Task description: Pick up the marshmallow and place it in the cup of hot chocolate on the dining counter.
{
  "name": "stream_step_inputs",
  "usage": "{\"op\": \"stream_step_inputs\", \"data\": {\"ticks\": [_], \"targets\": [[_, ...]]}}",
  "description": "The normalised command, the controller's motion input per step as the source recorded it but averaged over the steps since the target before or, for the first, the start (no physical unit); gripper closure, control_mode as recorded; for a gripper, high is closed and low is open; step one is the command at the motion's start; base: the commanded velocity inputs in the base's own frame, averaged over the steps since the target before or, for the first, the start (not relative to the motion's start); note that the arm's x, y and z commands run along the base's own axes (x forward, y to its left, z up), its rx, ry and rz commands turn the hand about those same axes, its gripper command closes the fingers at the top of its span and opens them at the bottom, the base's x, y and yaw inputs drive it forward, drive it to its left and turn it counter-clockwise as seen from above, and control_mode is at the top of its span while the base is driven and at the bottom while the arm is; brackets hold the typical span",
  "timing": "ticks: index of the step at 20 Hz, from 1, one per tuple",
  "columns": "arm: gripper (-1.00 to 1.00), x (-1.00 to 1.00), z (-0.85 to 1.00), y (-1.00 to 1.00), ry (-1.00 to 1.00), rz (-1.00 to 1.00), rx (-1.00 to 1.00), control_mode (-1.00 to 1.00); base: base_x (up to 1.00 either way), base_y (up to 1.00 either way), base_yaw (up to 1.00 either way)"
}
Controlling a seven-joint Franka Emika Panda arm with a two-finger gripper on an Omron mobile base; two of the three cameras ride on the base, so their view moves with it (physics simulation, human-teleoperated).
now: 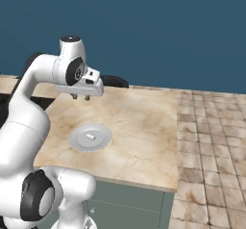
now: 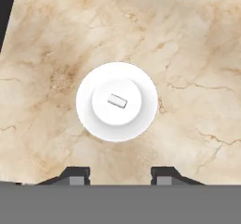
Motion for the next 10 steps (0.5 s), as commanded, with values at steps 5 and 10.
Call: {"op": "stream_step_inputs", "data": {"ticks": [5, 10], "targets": [[-1.00, -0.10, 0.00, 0.00, -0.01, 0.00, 0.00, -1.00, 0.00, 0.00, 0.00], [-1.00, -0.76, -0.02, 0.08, -0.01, 0.06, -0.01, -1.00, 0.00, 0.00, 0.00]]}}
